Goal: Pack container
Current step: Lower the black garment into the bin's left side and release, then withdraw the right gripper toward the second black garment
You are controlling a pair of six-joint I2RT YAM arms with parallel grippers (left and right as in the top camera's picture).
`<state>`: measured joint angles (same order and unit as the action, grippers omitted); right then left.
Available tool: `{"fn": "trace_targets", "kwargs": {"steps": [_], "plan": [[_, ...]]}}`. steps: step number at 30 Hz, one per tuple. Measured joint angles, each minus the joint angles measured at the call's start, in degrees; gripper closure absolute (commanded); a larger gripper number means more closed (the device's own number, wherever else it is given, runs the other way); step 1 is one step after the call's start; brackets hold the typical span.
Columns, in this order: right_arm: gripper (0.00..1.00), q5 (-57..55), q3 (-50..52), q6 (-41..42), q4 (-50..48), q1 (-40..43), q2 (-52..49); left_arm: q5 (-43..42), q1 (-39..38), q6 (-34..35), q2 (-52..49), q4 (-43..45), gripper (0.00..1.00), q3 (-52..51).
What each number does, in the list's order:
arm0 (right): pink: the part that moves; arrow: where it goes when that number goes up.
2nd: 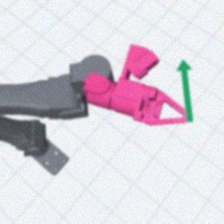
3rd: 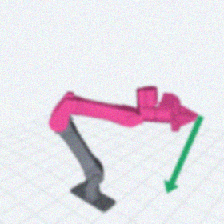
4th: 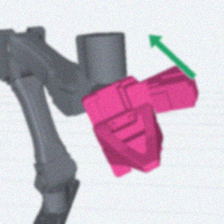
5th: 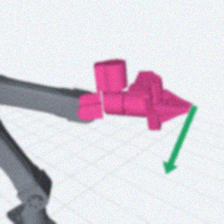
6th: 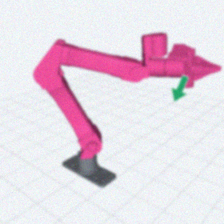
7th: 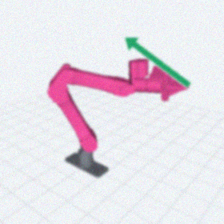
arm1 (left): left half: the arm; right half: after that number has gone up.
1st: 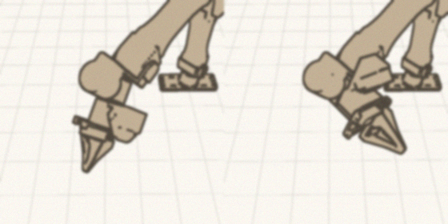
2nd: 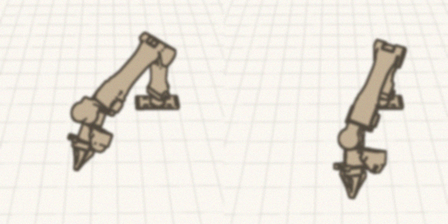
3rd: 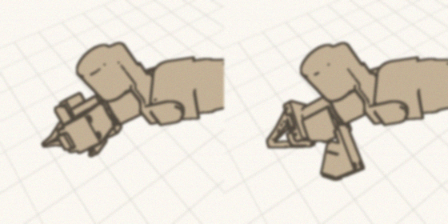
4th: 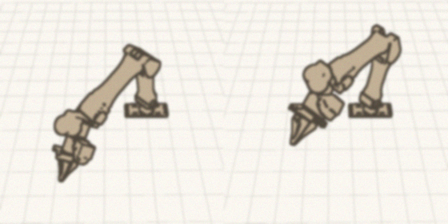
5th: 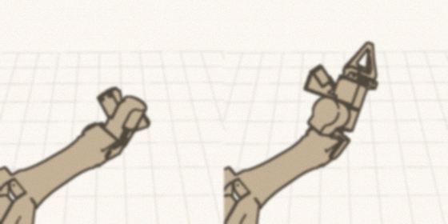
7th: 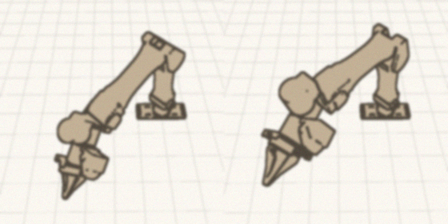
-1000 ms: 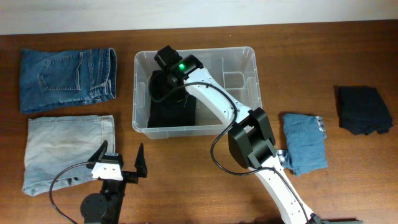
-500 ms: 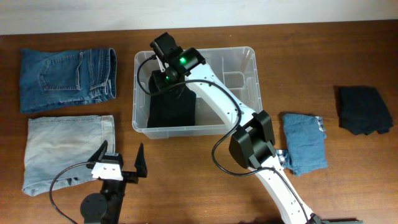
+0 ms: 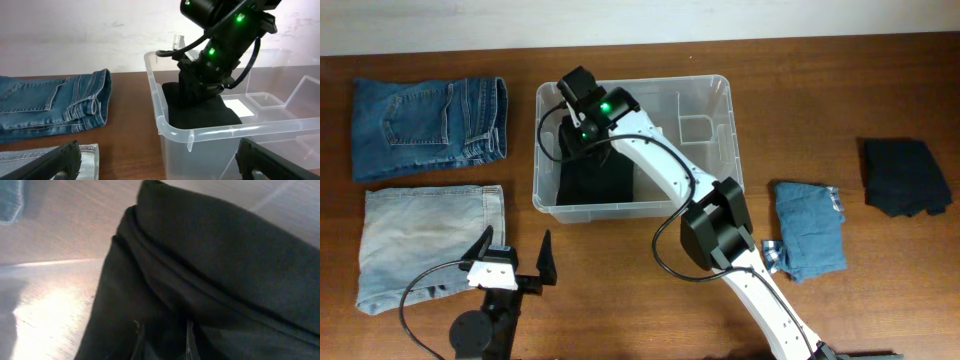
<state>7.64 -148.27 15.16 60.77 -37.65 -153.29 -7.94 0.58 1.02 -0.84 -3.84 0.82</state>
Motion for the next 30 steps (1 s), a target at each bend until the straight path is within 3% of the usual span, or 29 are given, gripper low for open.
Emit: {"fn": "trace_targets", "kwargs": {"steps": [7, 11, 16, 19, 23, 28, 29, 30], "plan": [[0.70, 0.04, -0.22, -0.61, 0.96, -0.24, 0.00, 0.00, 0.00, 0.00, 0.00, 0.00, 0.01, 0.00], [0.61, -0.24, -3.74, -0.83, 7.63, 0.59, 0.04, 0.00, 0.00, 0.00, 0.00, 0.00, 0.01, 0.00], [0.34, -4.74, -12.94, -0.90, 18.69, 4.20, 2.45, 0.00, 0.00, 0.00, 0.00, 0.02, 0.01, 0.00], [0.27, -8.46, -20.76, -1.03, 25.29, 8.44, 6.82, 0.00, 0.00, 0.00, 0.00, 0.00, 0.01, 0.00], [0.26, -12.55, -29.24, -0.66, 32.20, 16.52, 16.00, 0.00, 0.00, 0.00, 0.00, 0.00, 0.01, 0.00], [0.26, -14.05, -31.58, 1.64, 36.00, 30.56, 27.04, 0.00, 0.00, 0.00, 0.00, 0.02, 0.01, 0.00], [0.23, -13.53, -31.58, 1.99, 36.13, 33.18, 28.06, 0.00, 0.00, 0.00, 0.00, 0.02, 0.01, 0.00], [0.09, -12.74, -31.58, 2.47, 36.17, 35.74, 28.65, 0.00, 0.00, 0.00, 0.00, 0.02, 0.01, 0.00]]}}
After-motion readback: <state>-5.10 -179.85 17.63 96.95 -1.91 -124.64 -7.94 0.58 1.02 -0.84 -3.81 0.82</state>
